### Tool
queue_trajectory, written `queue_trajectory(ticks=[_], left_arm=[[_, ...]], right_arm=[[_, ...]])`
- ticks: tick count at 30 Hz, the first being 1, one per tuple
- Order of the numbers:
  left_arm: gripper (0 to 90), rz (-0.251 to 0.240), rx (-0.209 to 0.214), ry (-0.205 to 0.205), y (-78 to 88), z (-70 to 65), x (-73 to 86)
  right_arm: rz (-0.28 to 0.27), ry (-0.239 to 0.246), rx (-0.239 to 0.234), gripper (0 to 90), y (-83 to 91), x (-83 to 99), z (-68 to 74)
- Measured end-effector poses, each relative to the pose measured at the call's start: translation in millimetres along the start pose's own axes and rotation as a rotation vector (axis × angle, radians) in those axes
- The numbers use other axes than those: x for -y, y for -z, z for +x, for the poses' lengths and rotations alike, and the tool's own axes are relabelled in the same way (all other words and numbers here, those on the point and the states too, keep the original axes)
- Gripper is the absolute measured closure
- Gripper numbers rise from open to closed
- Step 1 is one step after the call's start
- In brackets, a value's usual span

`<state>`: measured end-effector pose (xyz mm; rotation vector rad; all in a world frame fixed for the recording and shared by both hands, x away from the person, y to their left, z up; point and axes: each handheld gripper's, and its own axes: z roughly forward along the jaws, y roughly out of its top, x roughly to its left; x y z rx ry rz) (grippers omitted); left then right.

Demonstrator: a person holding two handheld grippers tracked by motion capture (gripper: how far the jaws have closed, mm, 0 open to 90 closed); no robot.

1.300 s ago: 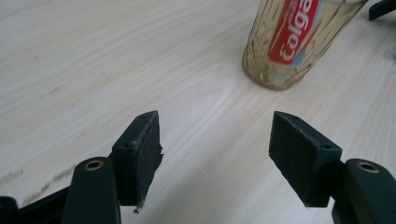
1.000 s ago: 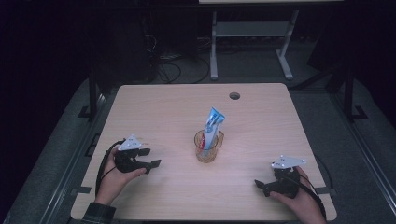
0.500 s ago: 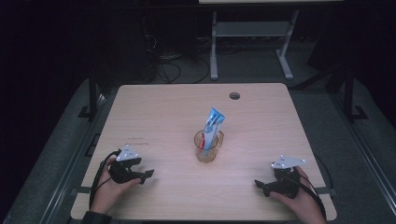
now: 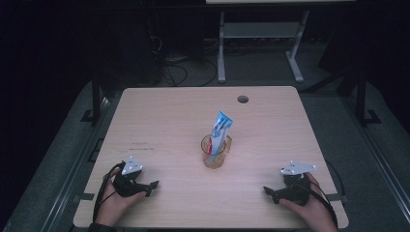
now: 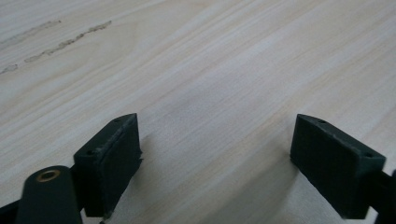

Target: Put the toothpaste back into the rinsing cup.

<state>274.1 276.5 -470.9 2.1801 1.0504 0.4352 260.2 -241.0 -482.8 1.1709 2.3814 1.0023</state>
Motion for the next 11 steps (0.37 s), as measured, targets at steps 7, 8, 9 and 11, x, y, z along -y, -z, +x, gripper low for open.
queue_trajectory(ticks=[7, 8, 9, 11], left_arm=[[13.1, -0.047, 0.004, -0.005, -0.3, 1.3, 5.9], [13.1, -0.047, 0.003, -0.005, -0.3, 1.3, 6.0], [13.1, -0.047, 0.003, -0.005, -0.3, 1.3, 6.0], [13.1, -0.047, 0.003, -0.003, -0.1, 1.2, 6.1]], right_arm=[[-0.001, -0.003, 0.0, 0.5, 0.0, 0.0, 0.3], [0.001, -0.001, 0.001, 0.5, 0.1, 0.1, 0.2], [0.002, -0.004, 0.0, 0.5, 0.2, 0.0, 0.5], [0.003, -0.006, 0.0, 0.5, 0.3, 0.0, 0.6]])
